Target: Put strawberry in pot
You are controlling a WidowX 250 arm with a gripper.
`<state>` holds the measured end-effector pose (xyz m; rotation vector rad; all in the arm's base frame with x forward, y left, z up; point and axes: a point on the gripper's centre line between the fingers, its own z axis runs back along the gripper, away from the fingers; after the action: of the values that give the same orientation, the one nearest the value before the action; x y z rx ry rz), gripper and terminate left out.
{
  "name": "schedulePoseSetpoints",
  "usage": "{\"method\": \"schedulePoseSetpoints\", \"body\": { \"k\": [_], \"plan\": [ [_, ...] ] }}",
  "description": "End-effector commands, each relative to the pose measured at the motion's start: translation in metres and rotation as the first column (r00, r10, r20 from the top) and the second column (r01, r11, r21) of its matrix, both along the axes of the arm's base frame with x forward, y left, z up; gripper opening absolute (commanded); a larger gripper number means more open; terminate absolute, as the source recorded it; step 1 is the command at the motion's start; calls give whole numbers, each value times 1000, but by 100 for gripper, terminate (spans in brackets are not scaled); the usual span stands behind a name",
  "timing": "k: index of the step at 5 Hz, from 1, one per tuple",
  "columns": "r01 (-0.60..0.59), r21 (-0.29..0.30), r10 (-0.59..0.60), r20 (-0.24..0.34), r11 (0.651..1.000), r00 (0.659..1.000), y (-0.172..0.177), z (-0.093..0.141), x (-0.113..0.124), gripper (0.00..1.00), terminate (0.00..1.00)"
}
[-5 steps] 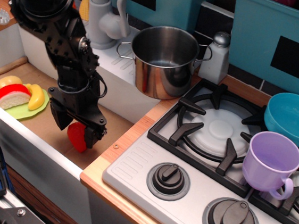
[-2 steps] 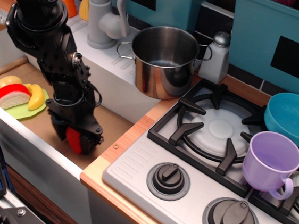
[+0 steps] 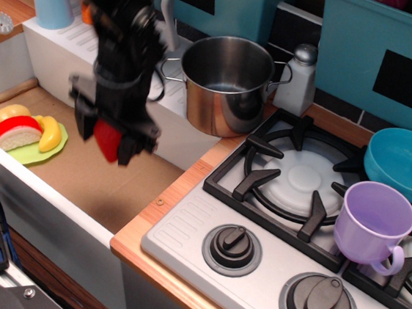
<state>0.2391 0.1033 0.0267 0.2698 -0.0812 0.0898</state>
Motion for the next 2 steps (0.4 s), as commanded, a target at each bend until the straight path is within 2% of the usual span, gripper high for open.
{"method": "schedulePoseSetpoints", "body": {
  "k": [1,2],
  "plan": [
    [48,99,-55,71,994,996,-25,83,37,0,0],
    [153,158,-172,118,975,978,-38,107,74,0,0]
  ]
}}
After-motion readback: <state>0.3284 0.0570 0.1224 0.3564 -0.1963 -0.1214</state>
